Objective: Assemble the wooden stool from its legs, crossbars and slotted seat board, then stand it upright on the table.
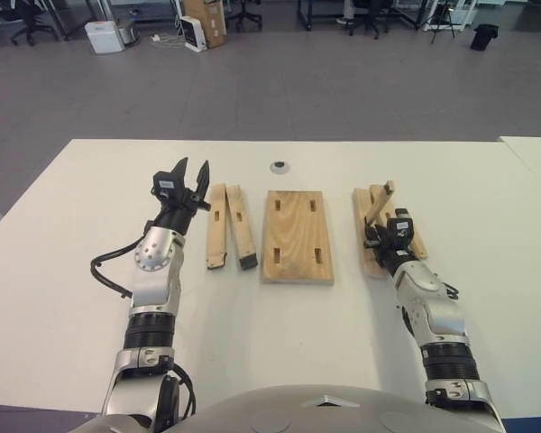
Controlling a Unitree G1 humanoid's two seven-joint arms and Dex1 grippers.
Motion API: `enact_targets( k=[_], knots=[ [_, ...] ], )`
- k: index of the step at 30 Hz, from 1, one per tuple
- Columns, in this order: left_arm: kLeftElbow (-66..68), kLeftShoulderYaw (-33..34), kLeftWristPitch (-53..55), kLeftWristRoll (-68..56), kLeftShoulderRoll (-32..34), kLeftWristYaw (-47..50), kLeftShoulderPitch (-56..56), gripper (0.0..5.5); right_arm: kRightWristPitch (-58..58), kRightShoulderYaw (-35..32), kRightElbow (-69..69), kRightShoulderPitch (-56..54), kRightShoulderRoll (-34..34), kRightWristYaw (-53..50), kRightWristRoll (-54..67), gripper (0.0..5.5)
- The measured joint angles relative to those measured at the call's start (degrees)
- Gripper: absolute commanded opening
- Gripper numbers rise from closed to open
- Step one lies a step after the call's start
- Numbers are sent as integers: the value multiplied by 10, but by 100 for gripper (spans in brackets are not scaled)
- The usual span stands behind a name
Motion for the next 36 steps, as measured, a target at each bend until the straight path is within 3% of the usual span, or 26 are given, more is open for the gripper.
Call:
enact_targets(
  k=[6, 11, 18, 23, 25, 29, 31, 36],
  knots=[
    [-2, 1, -6, 4, -3, 10, 12, 216, 83, 2, -94, 0, 3, -2, 15, 304],
    [-16, 1, -7, 4, -6, 17, 16, 216, 193, -13, -170, 24, 17, -47, 24, 304],
    [-30, 0, -7, -20, -13, 4, 31, 216, 240, 9, -183, 66, 21, -62, 11, 304],
    [-45, -5, -4, -37, -20, -6, 36, 216, 236, 13, -182, 70, 19, -59, 0, 216],
    [-47, -5, 15, -42, -19, -8, 37, 216, 232, 7, -177, 70, 19, -58, 0, 205],
    [-69, 2, 101, -129, -49, -15, 38, 216, 221, 0, -171, 71, 20, -47, 4, 205],
    [-89, 2, 143, -183, -42, -67, 39, 216, 212, -13, -171, 71, 22, -16, 32, 205],
    [-118, 40, 320, -396, 9, -195, -33, 216, 172, -111, -228, -13, 7, 102, 214, 205]
  ],
)
